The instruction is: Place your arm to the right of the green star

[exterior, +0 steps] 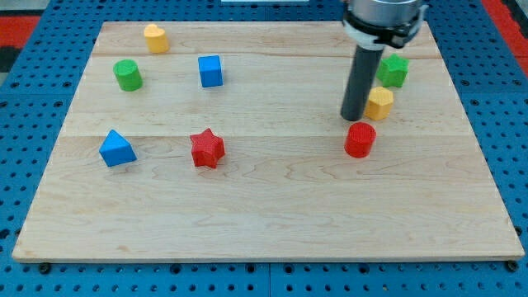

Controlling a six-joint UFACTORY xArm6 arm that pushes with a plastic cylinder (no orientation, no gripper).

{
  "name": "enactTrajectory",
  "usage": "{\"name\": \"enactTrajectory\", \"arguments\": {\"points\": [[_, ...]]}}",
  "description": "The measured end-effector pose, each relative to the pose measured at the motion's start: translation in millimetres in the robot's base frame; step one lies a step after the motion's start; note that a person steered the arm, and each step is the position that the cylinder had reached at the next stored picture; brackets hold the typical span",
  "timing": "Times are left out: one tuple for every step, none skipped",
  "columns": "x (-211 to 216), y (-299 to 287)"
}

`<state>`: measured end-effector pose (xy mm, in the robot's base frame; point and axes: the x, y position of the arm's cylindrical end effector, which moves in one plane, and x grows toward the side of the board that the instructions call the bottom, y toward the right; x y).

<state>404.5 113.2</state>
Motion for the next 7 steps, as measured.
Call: {"name": "enactTrajectory", "arguments": {"points": [[-46.6,12.1],[-83.3,1.2],[-110.4,-18.1],[-143.9,-29.9],[-170.5,16.4],[-205.7,116.8],[-195.4,214.4]]}}
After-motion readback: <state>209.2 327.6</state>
